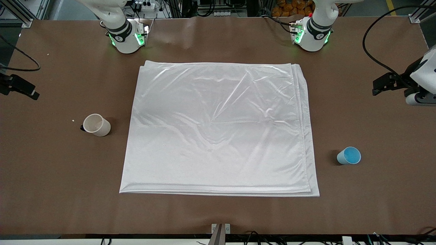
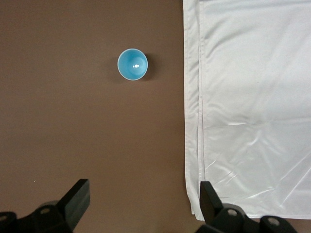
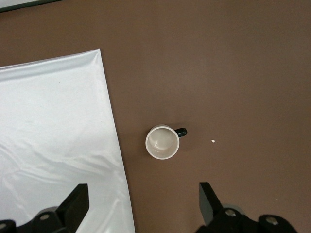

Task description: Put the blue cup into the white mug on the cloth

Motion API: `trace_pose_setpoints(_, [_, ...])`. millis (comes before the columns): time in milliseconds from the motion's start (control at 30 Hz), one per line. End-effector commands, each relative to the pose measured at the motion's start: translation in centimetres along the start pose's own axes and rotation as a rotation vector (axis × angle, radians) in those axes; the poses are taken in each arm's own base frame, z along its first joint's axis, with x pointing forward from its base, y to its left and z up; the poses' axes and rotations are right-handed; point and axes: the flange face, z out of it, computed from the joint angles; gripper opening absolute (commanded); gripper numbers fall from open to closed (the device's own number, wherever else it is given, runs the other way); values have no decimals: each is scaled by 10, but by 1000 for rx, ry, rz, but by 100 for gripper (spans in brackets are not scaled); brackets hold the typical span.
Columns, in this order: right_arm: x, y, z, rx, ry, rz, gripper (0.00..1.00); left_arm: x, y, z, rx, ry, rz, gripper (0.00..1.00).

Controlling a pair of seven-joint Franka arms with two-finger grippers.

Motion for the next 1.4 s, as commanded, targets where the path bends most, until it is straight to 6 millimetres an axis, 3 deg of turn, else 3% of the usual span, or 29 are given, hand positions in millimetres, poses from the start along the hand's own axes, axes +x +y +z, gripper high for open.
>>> trace_pose_setpoints(0, [-10, -2, 7, -9, 16, -15, 100, 3, -3, 7, 27, -20, 4, 100])
trace_pose_setpoints(100, [-11, -4, 13, -9, 16, -20, 100, 7, -9, 15, 25, -32, -9, 100])
trace_pose_setpoints(467, [-6, -3, 52, -12, 9, -87, 100, 46, -33, 83, 51, -92, -15, 100])
trace_pose_setpoints(733, [-5, 8, 91, -17, 28, -300, 98, 68, -47, 125, 79, -102, -23, 100])
trace_pose_setpoints(1367, [-8, 39, 173, 4, -45, -862, 100, 112, -114, 253, 55, -78, 25, 100])
